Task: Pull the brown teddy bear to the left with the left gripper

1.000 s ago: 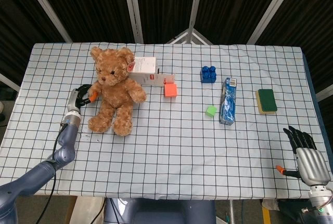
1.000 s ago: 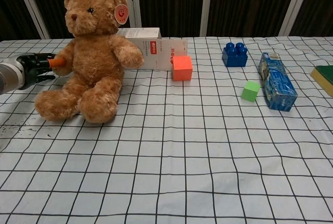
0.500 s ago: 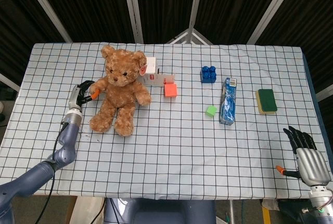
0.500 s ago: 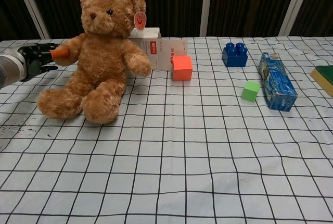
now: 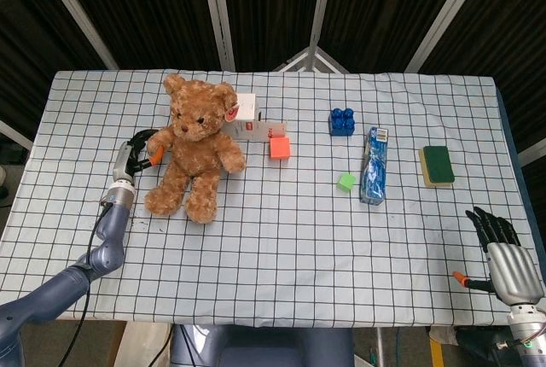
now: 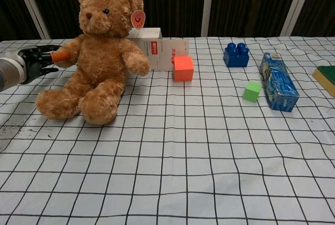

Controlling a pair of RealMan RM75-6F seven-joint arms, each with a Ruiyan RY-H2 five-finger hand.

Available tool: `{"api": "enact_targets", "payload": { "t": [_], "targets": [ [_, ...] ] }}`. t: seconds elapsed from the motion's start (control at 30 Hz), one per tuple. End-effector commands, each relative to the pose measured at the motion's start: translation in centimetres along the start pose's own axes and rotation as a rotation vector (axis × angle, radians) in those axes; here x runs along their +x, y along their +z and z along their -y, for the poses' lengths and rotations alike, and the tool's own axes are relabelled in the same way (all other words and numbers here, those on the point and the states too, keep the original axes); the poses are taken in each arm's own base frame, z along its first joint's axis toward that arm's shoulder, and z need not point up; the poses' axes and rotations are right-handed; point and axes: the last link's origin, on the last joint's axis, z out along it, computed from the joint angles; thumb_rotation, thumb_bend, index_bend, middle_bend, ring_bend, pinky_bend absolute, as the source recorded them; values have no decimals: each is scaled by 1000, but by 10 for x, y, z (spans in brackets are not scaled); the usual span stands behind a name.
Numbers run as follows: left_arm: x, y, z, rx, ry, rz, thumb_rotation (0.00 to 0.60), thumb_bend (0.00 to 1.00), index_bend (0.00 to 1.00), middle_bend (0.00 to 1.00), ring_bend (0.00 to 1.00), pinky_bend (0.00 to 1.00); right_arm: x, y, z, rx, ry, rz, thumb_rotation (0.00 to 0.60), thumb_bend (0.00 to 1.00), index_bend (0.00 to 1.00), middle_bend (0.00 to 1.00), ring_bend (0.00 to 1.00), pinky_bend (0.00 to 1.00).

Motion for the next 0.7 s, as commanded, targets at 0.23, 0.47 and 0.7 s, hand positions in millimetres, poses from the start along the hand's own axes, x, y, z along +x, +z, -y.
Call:
{"api": "enact_targets", "payload": {
  "t": [0.23, 0.47, 0.7],
  "targets": [
    [6, -13, -8, -142, 97, 17, 600, 375, 0, 0, 0, 0, 1, 0, 0, -1, 5, 0, 600, 113, 16, 0, 0, 0],
    [49, -56, -9, -232, 62, 54, 600, 375, 0, 0, 0, 0, 3, -3, 0, 5, 13, -6, 600, 114, 16, 0, 0, 0],
    [125, -162, 8, -431, 472, -199, 600, 421, 129, 24, 0, 0, 3, -3, -1, 4, 16, -9, 600, 113, 16, 0, 0, 0]
  ]
}}
